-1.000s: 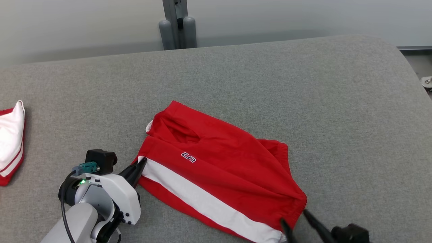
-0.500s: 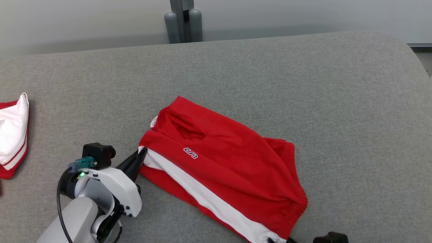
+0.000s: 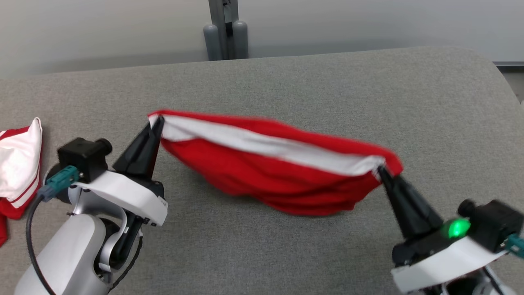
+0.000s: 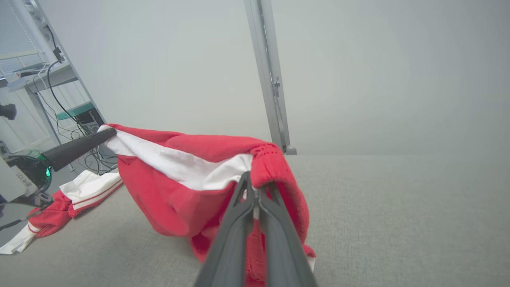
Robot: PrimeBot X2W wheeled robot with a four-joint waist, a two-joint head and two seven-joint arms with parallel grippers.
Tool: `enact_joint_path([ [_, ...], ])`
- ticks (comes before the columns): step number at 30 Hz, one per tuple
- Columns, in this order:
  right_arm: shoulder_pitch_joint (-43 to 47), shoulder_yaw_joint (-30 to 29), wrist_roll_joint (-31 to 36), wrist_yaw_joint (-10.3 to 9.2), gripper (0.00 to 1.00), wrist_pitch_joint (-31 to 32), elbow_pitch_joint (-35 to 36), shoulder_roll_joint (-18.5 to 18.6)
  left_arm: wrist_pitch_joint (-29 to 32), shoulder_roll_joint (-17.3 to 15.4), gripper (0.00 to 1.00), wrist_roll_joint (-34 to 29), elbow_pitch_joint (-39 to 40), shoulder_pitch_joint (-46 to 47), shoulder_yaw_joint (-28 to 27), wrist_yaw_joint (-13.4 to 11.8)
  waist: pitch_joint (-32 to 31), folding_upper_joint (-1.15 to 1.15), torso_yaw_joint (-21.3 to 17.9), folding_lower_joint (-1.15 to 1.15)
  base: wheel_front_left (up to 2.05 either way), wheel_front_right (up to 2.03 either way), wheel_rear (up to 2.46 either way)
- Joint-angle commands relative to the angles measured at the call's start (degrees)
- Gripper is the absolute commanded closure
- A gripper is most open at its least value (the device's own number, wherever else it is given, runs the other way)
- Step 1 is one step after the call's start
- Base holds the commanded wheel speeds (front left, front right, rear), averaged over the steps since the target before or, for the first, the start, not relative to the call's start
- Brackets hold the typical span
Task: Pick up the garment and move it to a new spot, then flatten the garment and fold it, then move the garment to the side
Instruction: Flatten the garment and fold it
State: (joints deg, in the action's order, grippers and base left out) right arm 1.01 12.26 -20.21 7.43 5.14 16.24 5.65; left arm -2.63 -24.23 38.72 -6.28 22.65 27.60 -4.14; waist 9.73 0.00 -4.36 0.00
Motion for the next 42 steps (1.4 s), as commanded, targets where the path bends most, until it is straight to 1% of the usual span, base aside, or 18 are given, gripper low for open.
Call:
enact_joint_path([
  [1, -1.3, -0.5, 0.3, 0.11, 1.0, -0.5, 0.9, 0.2, -0.4, -0.1, 1.0, -0.4, 1.4, -0.3, -0.6, -1.0, -0.2, 0.0, 0.1, 0.0, 0.0, 0.0, 0.0],
  [4, -5.1, -2.5, 0.8, 0.11, 1.0, -1.4, 3.1, 0.8, -1.5, 0.0, 1.0, -1.1, 8.0, -1.1, -2.5, -4.3, -0.7, 0.0, 0.6, 0.0, 0.0, 0.0, 0.0],
  [7, -8.4, -3.8, 1.3, 0.11, 1.0, -2.4, 3.7, 1.5, -2.3, -0.3, 1.0, -2.6, 14.7, -1.3, -2.9, -6.5, -1.2, 0.0, 1.3, 0.0, 0.0, 0.0, 0.0],
  [9, -10.4, -3.4, 0.5, 0.12, 1.0, -3.1, 3.6, 1.9, -2.9, -0.3, 1.0, -3.8, 18.9, -1.8, -3.1, -7.9, -1.6, 0.0, 1.8, 0.0, 0.0, 0.0, 0.0],
  [12, -12.6, -4.2, 0.8, 0.11, 1.0, -3.8, 2.7, 3.3, -3.3, -0.3, 1.0, -5.8, 24.3, -2.4, -2.8, -9.8, -2.2, 0.0, 2.8, 0.0, 0.0, 0.0, 0.0],
  [13, -13.6, -4.5, 0.8, 0.11, 1.0, -4.5, 2.4, 3.9, -3.7, -0.3, 1.0, -7.0, 27.6, -2.4, -2.9, -11.0, -2.6, 0.0, 3.3, 0.0, 0.0, 0.0, 0.0],
  [18, -14.1, -5.4, 0.5, 0.11, 1.0, -4.4, 2.1, 4.7, -3.3, -0.9, 1.0, -9.2, 33.6, -2.4, -2.8, -12.6, -3.2, 0.0, 4.5, 0.0, 0.0, 0.0, 0.0],
  [22, -15.4, -6.3, 0.4, 0.11, 1.0, -4.5, 1.8, 4.2, -2.5, -1.2, 1.0, -9.4, 34.6, -0.7, -3.2, -12.9, -2.8, 0.0, 4.7, 0.0, 0.0, 0.0, 0.0],
  [25, -17.8, -6.9, 0.4, 0.11, 1.0, -4.5, 0.1, 3.9, -1.7, -1.2, 1.0, -8.6, 33.2, 2.1, -3.3, -11.4, -1.8, 0.0, 4.6, 0.0, 0.0, 0.0, 0.0],
  [27, -20.3, -6.7, -0.4, 0.11, 1.0, -4.6, -1.6, 3.6, -0.8, -1.4, 1.0, -7.7, 30.7, 5.0, -3.1, -9.6, -0.9, 0.0, 4.5, 0.0, 0.0, 0.0, 0.0],
  [28, -21.9, -6.7, 0.0, 0.11, 1.0, -4.5, -2.9, 4.1, -0.6, -1.3, 1.0, -7.2, 29.1, 7.0, -3.2, -8.5, -0.2, 0.0, 4.5, 0.0, 0.0, 0.0, 0.0],
  [32, -29.4, -5.4, -0.9, 0.11, 1.0, -4.8, -9.1, 5.2, 0.9, 0.0, 1.0, -4.9, 19.6, 15.6, -2.6, -4.0, 2.4, 0.0, 4.6, 0.0, 0.0, 0.0, 0.0],
  [33, -29.4, -5.4, -0.9, 0.11, 1.0, -4.8, -9.1, 5.2, 0.9, 0.0, 1.0, -4.9, 19.6, 15.6, -2.6, -4.0, 2.4, 0.0, 4.6, 0.0, 0.0, 0.0, 0.0],
  [35, -33.7, -5.0, -1.5, 0.11, 1.0, -4.7, -13.0, 5.7, 2.1, 0.5, 1.0, -4.7, 14.1, 20.7, -1.3, -1.0, 4.0, 0.0, 4.7, 0.0, 0.0, 0.0, 0.0],
  [37, -38.8, -4.4, -2.4, 0.11, 1.0, -4.4, -16.8, 6.3, 2.7, 1.9, 1.0, -4.1, 8.4, 26.3, -0.6, 1.5, 6.0, 0.0, 5.1, 0.0, 0.0, 0.0, 0.0],
  [42, -51.6, -3.0, -2.1, 0.12, 1.0, -5.6, -27.7, 7.7, 2.0, 5.2, 1.0, -4.3, -6.7, 39.9, -0.1, 6.0, 10.3, 0.0, 6.0, 0.0, 0.0, 0.0, 0.0],
])
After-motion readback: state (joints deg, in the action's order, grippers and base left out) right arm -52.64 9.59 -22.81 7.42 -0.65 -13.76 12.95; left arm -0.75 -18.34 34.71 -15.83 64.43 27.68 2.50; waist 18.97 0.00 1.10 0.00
